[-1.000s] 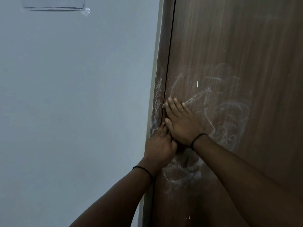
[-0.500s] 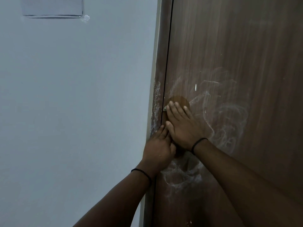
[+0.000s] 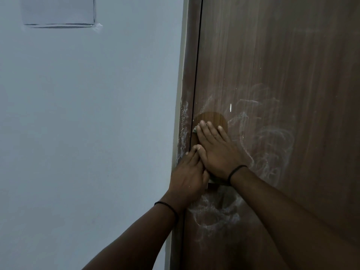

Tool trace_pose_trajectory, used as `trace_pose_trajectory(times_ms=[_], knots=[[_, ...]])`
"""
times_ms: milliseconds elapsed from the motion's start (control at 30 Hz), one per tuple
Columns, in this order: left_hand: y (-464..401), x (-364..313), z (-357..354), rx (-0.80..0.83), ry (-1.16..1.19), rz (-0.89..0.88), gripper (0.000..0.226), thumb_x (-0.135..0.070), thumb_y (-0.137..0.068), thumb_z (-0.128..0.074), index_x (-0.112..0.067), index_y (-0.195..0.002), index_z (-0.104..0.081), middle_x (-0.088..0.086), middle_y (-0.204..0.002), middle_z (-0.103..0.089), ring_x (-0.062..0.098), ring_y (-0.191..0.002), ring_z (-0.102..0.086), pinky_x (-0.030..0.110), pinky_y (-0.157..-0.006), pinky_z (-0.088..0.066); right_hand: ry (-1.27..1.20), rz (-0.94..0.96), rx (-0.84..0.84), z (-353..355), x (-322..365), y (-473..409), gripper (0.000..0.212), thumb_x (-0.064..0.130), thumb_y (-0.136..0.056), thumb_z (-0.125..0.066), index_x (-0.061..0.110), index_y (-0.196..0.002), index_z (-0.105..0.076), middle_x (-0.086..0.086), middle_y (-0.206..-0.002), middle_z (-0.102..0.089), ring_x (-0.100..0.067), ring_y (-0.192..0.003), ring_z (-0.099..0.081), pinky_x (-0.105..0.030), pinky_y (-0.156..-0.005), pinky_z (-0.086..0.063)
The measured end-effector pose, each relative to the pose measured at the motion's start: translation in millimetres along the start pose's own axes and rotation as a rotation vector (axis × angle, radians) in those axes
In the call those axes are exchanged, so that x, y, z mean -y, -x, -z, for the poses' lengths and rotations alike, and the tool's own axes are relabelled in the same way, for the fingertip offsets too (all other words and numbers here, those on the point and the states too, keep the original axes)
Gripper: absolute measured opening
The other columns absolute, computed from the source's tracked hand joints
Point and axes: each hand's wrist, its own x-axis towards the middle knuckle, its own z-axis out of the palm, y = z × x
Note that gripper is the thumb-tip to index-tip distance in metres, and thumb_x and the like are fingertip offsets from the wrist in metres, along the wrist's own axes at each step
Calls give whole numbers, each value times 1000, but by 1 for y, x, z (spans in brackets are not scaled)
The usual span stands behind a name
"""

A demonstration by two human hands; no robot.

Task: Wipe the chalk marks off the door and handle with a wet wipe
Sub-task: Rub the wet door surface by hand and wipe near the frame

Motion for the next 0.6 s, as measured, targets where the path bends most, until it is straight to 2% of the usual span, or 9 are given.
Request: trace_pose_trajectory(times_ms=[100,167,233,367,433,500,600], knots=[[-17,-3,-1,4,-24,12,62,-39,-103,-24,-12,-158,-13,6,-165,-16,20,-153,-10,39,-125,-15,-19,-95,-42,8,-20,-4,60,41,-104,-8,15,-157,5,-3,-165,11,-15,-151,15,-40,-124,5],[-29,-2,1,-8,-12,41,62,-41,-105,-27,-16,-159,-8,3,-167,-8,17,-153,-4,35,-125,-9,-64,-148,-82,18,-24,-25,61,41,-104,-9,14,-157,4,-4,-165,10,-17,-151,14,-41,-124,4],[-36,0,1,-34,-44,57,61,-40,-105,-30,-16,-159,-14,4,-166,-12,19,-153,-8,35,-124,-13,-94,-139,-89,24,-17,-44,62,42,-103,-9,13,-157,3,-5,-165,10,-17,-151,14,-41,-124,5],[-33,1,1,-44,-98,40,58,-34,-103,-37,-8,-154,-29,13,-161,-29,26,-151,-22,42,-121,-26,-68,-5,-39,17,-5,-39,62,44,-102,-8,16,-157,1,-1,-165,8,-14,-151,12,-38,-124,6],[-34,2,0,1,-97,58,59,-34,-103,-34,-10,-156,-23,10,-162,-25,25,-152,-17,44,-121,-24,-33,14,-39,11,-13,-24,61,44,-102,-7,17,-157,1,0,-165,7,-14,-151,11,-39,-124,4],[-34,3,-2,25,-97,98,60,-34,-104,-30,-13,-157,-16,5,-165,-16,20,-154,-8,41,-124,-16,-37,-43,-59,12,-27,-18,61,43,-103,-8,17,-157,3,-1,-165,9,-15,-151,13,-40,-124,3],[-36,0,-2,26,-89,136,58,-35,-104,-29,-13,-157,-18,3,-166,-12,17,-154,-4,37,-124,-8,-73,-163,-120,26,-38,-36,62,41,-104,-13,14,-157,1,-5,-165,7,-17,-152,11,-40,-124,5]])
